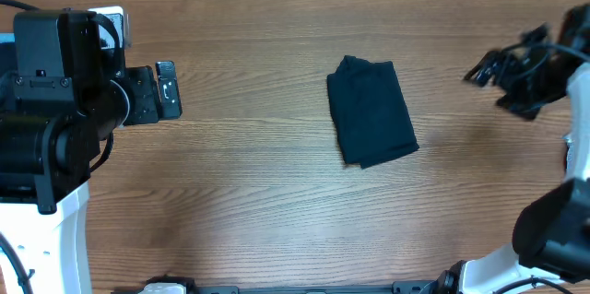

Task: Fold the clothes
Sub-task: 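Move the right gripper back to the bundle's right side and grasp it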

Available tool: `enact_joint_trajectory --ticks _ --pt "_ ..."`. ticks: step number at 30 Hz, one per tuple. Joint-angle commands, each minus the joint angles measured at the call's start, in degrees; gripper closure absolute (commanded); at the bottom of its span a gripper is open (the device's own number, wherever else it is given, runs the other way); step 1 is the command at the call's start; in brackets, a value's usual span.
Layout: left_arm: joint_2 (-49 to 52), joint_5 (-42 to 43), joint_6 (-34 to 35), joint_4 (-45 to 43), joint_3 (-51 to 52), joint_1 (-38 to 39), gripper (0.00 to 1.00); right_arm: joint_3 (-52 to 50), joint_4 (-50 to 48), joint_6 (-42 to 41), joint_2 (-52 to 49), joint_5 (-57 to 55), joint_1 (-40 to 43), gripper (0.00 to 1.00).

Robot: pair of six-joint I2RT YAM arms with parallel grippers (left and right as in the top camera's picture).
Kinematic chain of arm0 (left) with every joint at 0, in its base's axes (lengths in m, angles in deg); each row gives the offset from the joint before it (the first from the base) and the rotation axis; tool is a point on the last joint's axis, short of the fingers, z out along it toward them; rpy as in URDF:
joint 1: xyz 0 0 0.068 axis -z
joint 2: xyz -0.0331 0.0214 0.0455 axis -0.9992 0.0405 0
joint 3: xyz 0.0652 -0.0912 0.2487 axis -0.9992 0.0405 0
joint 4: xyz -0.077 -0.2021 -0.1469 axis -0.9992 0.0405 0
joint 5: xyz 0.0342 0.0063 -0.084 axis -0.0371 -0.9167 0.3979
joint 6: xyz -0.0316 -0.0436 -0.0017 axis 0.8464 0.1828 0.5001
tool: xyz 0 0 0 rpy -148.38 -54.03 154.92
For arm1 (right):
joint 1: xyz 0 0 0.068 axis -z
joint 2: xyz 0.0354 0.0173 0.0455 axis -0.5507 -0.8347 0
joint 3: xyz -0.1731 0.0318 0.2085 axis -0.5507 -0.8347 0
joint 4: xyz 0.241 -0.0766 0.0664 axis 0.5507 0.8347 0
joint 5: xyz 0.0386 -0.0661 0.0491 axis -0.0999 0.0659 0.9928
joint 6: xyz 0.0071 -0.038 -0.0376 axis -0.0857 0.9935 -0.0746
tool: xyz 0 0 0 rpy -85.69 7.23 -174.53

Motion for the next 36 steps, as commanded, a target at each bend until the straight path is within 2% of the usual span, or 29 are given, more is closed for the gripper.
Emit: enact_joint_trajectory --ticks 1,5,8,14,22,27,36 --pt "0.2 -0.7 -0.5 -0.1 -0.2 0.4 0.0 -9.9 -4.8 5.0 -0.9 6.7 -0.4 0.1" --pt "0.2 -0.7 -0.5 -0.1 -0.2 0.4 0.0 -21.0 -15.0 9.8 -0.9 14.8 -0.4 0.11" --pt "0.2 -0.7 -0.5 -0.1 -0.2 0.4 0.0 -27.5 -23.3 9.9 -0.8 19.8 -0.7 0.11" --pt "0.2 -0.7 -0.5 -0.1 -0.2 0.4 0.0 -35.3 -36.3 6.7 -0.9 16.8 -3.8 0.14" --pt "0.2 -0.7 -0.5 -0.1 -0.2 0.4 0.0 -36.6 -47.2 2.5 -1.2 7.6 -9.8 0.1" --pt "0.2 -0.7 -0.5 -0.1 -0.2 0.4 0.0 -36.6 -52.1 1.4 -2.6 8.8 -10.2 0.05" --pt "0.2 -0.7 -0.5 -0.1 -0.2 0.4 0.0 -36.3 -55.0 3.0 -8.9 18.6 -11.1 0.07"
